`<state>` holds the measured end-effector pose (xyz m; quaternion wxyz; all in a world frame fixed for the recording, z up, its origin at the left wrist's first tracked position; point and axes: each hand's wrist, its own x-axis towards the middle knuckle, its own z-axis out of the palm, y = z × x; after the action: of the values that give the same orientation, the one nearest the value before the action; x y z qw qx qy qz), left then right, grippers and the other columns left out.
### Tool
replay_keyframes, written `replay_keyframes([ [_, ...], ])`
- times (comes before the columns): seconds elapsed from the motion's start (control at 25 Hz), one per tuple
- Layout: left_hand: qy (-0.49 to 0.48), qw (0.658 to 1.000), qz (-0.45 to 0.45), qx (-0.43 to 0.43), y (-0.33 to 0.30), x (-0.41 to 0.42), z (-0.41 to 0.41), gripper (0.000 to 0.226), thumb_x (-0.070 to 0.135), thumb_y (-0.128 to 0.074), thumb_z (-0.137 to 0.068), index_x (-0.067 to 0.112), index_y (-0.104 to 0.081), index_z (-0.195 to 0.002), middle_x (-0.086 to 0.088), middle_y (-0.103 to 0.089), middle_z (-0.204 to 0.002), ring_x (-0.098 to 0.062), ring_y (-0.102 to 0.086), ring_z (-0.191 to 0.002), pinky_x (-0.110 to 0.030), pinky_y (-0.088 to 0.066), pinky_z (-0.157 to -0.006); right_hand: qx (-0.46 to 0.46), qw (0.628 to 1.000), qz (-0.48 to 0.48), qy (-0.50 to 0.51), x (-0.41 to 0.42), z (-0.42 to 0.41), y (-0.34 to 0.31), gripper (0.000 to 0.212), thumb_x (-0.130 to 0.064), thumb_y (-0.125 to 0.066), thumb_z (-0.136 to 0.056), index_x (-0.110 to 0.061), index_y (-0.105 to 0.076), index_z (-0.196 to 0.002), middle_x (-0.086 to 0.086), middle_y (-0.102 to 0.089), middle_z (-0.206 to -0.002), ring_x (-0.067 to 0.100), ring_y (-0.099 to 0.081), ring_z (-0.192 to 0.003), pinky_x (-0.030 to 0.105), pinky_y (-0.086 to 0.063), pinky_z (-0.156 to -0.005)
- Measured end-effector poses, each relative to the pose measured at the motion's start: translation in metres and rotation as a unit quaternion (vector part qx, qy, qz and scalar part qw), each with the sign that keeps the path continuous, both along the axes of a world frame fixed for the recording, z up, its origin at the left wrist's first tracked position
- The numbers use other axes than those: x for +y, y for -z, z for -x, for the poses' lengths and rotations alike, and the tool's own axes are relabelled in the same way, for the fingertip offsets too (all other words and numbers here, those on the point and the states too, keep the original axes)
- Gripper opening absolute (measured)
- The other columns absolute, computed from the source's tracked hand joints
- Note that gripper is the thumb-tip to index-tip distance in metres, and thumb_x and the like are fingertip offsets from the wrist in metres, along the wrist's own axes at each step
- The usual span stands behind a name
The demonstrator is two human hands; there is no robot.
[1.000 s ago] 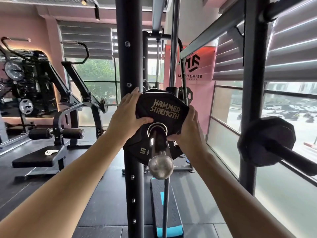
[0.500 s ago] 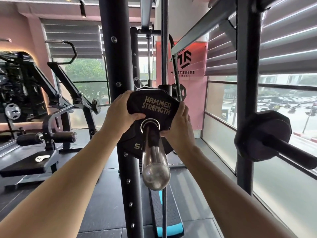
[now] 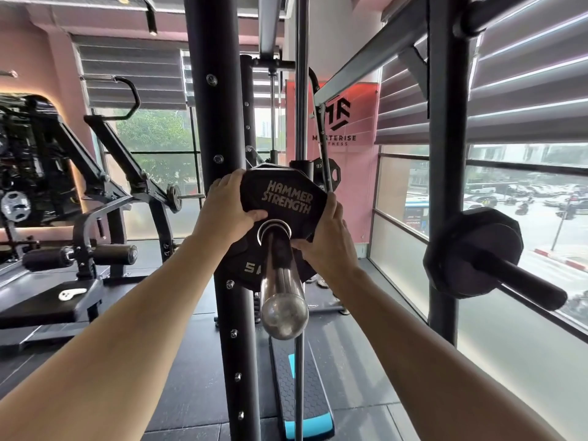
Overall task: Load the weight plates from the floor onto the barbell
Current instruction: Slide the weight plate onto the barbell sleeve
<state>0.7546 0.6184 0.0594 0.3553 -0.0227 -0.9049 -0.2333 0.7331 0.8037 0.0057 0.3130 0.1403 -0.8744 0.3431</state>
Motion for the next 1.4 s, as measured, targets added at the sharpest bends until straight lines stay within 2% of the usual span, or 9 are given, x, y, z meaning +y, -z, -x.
replay_keyframes([
  [0.12, -0.022, 0.997, 0.052, -0.059, -0.008, 0.01, -0.014, 0.098, 0.043, -0.069, -0.089, 0.012, -0.006, -0.159, -0.006, -0.008, -0.168, -0.032, -0.005, -0.154, -0.055, -0.014, -0.123, -0.004, 0.999, -0.032, 0.008, 0.011, -0.006, -0.009, 0.091, -0.037, -0.07, -0.09, -0.009, -0.015, -0.156, 0.011, -0.037, -0.152, 0.033, -0.045, -0.134, 0.049, -0.048, -0.1],
  [0.2, -0.017, 0.993, 0.103, -0.056, -0.012, 0.027, -0.032, 0.092, 0.045, -0.059, -0.094, 0.014, -0.003, -0.16, -0.006, 0.0, -0.168, -0.033, 0.002, -0.154, -0.054, -0.007, -0.123, 0.009, 0.998, -0.058, 0.024, 0.023, -0.014, -0.015, 0.077, -0.044, -0.056, -0.097, -0.01, -0.02, -0.155, 0.009, -0.036, -0.154, 0.03, -0.042, -0.137, 0.048, -0.047, -0.098],
  [0.4, 0.052, 0.975, 0.212, -0.029, -0.027, 0.088, -0.074, 0.068, 0.047, -0.048, -0.099, 0.009, -0.033, -0.153, -0.007, -0.028, -0.163, -0.023, -0.02, -0.152, -0.052, -0.015, -0.123, 0.054, 0.996, -0.059, 0.047, 0.072, -0.044, -0.02, 0.061, -0.049, -0.041, -0.102, -0.015, -0.031, -0.152, 0.003, -0.039, -0.154, 0.024, -0.039, -0.139, 0.045, -0.046, -0.095],
  [0.56, 0.052, 0.954, 0.287, -0.073, -0.028, 0.156, -0.092, 0.07, 0.056, -0.028, -0.101, 0.015, -0.022, -0.157, -0.004, -0.018, -0.166, -0.024, -0.011, -0.154, -0.052, -0.009, -0.124, 0.071, 0.993, -0.062, 0.071, 0.142, -0.067, -0.02, 0.061, -0.053, -0.038, -0.102, -0.018, -0.033, -0.152, 0.002, -0.039, -0.154, 0.022, -0.036, -0.14, 0.043, -0.045, -0.094],
  [0.64, 0.062, 0.944, 0.316, -0.069, -0.021, 0.199, -0.098, 0.075, 0.063, -0.023, -0.099, 0.015, -0.022, -0.157, -0.005, -0.02, -0.165, -0.023, -0.013, -0.154, -0.052, -0.01, -0.124, 0.074, 0.991, -0.057, 0.094, 0.187, -0.076, -0.015, 0.064, -0.058, -0.038, -0.1, -0.02, -0.035, -0.151, 0.002, -0.04, -0.154, 0.021, -0.035, -0.142, 0.046, -0.046, -0.096],
  [0.8, 0.118, 0.949, 0.293, -0.026, 0.012, 0.296, -0.097, 0.075, 0.066, -0.029, -0.098, 0.014, -0.035, -0.151, -0.007, -0.038, -0.158, -0.024, -0.032, -0.147, -0.05, -0.023, -0.121, 0.058, 0.984, -0.042, 0.161, 0.298, -0.099, 0.02, 0.068, -0.06, -0.044, -0.097, -0.018, -0.038, -0.149, 0.002, -0.043, -0.152, 0.022, -0.035, -0.142, 0.045, -0.046, -0.099],
  [0.92, 0.169, 0.947, 0.273, -0.022, 0.051, 0.381, -0.096, 0.082, 0.071, -0.026, -0.092, 0.013, -0.044, -0.147, -0.008, -0.043, -0.153, -0.025, -0.036, -0.144, -0.05, -0.028, -0.118, 0.026, 0.977, -0.047, 0.208, 0.383, -0.124, 0.059, 0.068, -0.061, -0.046, -0.094, -0.017, -0.043, -0.146, 0.003, -0.047, -0.148, 0.023, -0.039, -0.139, 0.046, -0.048, -0.1],
  [1.04, 0.231, 0.934, 0.269, -0.039, 0.091, 0.471, -0.095, 0.084, 0.072, -0.025, -0.088, 0.013, -0.047, -0.145, -0.01, -0.044, -0.152, -0.026, -0.037, -0.144, -0.052, -0.026, -0.118, -0.007, 0.964, -0.051, 0.262, 0.466, -0.153, 0.096, 0.069, -0.061, -0.05, -0.094, -0.016, -0.045, -0.146, 0.006, -0.049, -0.147, 0.026, -0.042, -0.137, 0.045, -0.049, -0.095],
  [1.4, 0.348, 0.893, 0.271, -0.088, 0.192, 0.656, -0.099, 0.077, 0.068, -0.031, -0.092, 0.01, -0.055, -0.137, -0.014, -0.052, -0.145, -0.033, -0.05, -0.133, -0.054, -0.041, -0.107, -0.147, 0.907, -0.021, 0.394, 0.634, -0.215, 0.202, 0.068, -0.06, -0.051, -0.094, -0.017, -0.044, -0.146, 0.005, -0.047, -0.148, 0.027, -0.04, -0.138, 0.047, -0.047, -0.095],
])
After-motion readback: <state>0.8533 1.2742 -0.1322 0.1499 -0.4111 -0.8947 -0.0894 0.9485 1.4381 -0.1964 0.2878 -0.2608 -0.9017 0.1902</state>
